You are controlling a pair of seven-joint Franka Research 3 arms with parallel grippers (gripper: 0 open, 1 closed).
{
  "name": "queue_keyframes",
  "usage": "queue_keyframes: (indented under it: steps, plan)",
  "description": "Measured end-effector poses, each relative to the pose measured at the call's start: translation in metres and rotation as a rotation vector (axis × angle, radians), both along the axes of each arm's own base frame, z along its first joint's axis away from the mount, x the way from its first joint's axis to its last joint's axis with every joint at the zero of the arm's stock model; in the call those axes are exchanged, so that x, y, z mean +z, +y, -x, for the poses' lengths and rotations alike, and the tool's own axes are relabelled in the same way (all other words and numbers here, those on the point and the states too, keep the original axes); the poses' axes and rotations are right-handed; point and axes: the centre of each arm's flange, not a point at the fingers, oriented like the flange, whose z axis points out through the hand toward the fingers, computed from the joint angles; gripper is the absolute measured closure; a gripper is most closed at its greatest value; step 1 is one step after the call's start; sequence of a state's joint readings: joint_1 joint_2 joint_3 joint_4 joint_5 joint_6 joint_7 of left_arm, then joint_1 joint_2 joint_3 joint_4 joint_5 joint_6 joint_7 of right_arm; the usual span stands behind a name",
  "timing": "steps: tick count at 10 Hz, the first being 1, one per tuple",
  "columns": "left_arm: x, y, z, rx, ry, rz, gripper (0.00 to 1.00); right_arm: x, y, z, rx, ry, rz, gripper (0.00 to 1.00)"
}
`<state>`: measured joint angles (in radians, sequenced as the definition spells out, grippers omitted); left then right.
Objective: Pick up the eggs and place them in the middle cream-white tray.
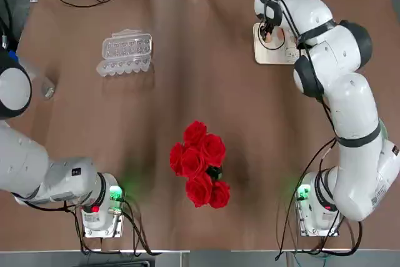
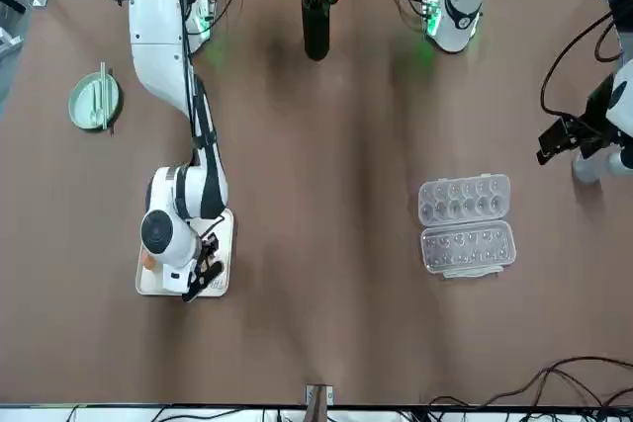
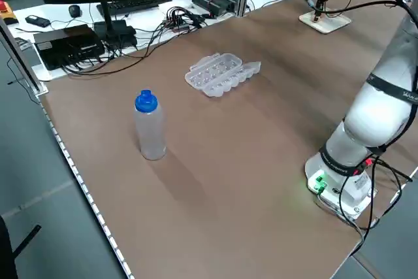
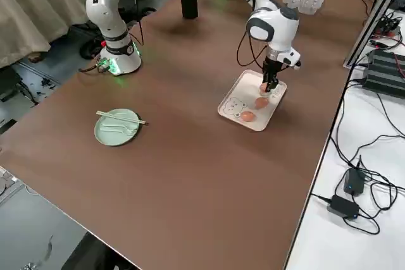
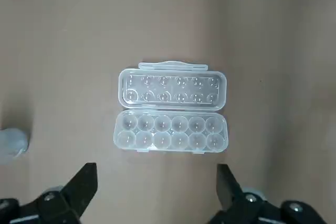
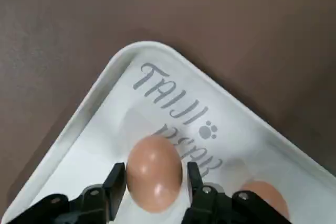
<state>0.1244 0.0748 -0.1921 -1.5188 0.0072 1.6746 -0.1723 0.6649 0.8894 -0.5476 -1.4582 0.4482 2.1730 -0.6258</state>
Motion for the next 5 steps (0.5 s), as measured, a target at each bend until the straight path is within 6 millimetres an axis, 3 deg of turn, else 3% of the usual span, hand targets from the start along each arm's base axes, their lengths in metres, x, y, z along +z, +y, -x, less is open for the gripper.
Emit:
queue_keyframes:
  steps: [5]
  plan:
    - [0.0, 0.0, 0.0, 0.0, 0.0, 0.0, 0.0, -0.0002, 0.0004, 0.0001, 0.0, -0.001, -0.001, 0.32]
